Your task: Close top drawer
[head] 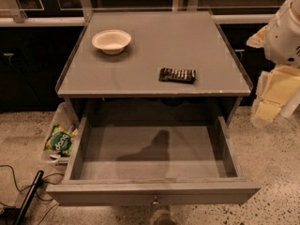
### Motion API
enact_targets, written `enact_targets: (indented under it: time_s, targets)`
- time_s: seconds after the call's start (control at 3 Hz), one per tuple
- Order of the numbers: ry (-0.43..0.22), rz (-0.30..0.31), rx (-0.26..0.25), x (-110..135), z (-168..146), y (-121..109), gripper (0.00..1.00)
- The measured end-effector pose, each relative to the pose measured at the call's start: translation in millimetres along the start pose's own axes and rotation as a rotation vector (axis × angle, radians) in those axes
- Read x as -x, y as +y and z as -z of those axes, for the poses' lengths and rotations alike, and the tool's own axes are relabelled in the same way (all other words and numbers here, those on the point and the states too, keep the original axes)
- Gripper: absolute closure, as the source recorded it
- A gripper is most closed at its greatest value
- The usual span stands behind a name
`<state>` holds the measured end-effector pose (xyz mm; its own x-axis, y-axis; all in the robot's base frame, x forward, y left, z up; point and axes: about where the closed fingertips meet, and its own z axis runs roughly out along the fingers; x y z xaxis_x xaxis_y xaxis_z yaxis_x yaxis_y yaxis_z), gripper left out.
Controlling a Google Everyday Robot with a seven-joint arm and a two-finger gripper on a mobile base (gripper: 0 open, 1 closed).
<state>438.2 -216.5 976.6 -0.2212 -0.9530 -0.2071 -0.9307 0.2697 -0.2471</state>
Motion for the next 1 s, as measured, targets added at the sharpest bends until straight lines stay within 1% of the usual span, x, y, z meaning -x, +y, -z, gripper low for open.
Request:
enact_targets:
  time_s: [0.33,0.67,1.0]
  targets:
    - [0.000,0.000,0.000,0.0,0.0,0.0,0.00]
    - [-0.014,-0.003,0.015,-3.1,-8.2,4.8,0.00]
    - [-0.034,-0.004,0.058,-14.7,-36.6,27.0,0.16]
